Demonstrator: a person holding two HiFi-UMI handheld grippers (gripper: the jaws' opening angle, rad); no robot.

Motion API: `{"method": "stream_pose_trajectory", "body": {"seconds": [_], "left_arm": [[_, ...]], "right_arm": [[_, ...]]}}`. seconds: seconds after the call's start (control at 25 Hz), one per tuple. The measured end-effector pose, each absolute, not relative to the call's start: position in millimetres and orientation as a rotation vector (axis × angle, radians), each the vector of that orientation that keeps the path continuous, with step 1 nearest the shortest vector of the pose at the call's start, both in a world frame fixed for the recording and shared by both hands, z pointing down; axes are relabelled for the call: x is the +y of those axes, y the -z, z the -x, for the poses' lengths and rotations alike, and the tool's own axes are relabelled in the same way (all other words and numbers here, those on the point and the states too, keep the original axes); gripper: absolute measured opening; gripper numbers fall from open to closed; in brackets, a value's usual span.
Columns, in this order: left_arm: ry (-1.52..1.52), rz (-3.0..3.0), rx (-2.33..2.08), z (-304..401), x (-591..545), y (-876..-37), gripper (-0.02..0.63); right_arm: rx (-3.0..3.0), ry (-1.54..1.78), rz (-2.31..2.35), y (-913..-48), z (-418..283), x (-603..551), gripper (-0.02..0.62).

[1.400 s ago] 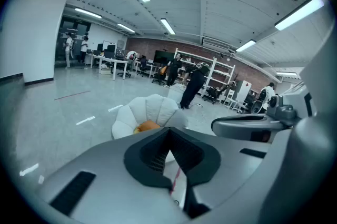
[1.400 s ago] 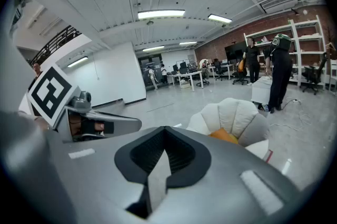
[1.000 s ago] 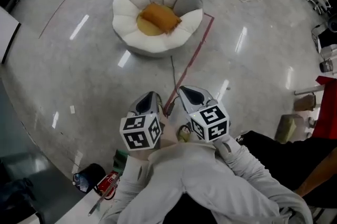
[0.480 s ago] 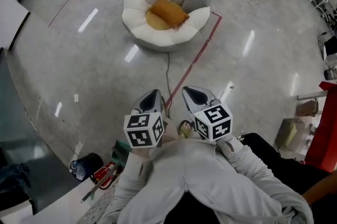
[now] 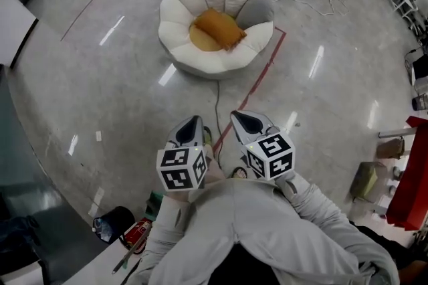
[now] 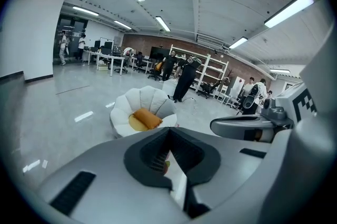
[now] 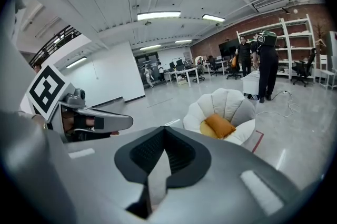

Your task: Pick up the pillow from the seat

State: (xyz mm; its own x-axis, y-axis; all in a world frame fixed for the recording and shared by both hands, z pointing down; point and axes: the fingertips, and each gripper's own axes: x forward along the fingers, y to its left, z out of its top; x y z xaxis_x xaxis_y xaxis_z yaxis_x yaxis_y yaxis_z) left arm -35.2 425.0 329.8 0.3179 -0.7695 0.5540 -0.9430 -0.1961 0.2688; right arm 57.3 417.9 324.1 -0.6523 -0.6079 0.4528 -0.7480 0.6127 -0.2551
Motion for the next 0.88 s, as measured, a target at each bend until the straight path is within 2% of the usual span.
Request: {"method": "stream_pose_trajectory", "body": {"seconds": [0.88], "left_arm": [[-0.489,-2.074,-1.380,126,230,-345,0.005]], "right_arm": [[-2.467,-0.654,-1.241,-328,33,231,0.000]]}}
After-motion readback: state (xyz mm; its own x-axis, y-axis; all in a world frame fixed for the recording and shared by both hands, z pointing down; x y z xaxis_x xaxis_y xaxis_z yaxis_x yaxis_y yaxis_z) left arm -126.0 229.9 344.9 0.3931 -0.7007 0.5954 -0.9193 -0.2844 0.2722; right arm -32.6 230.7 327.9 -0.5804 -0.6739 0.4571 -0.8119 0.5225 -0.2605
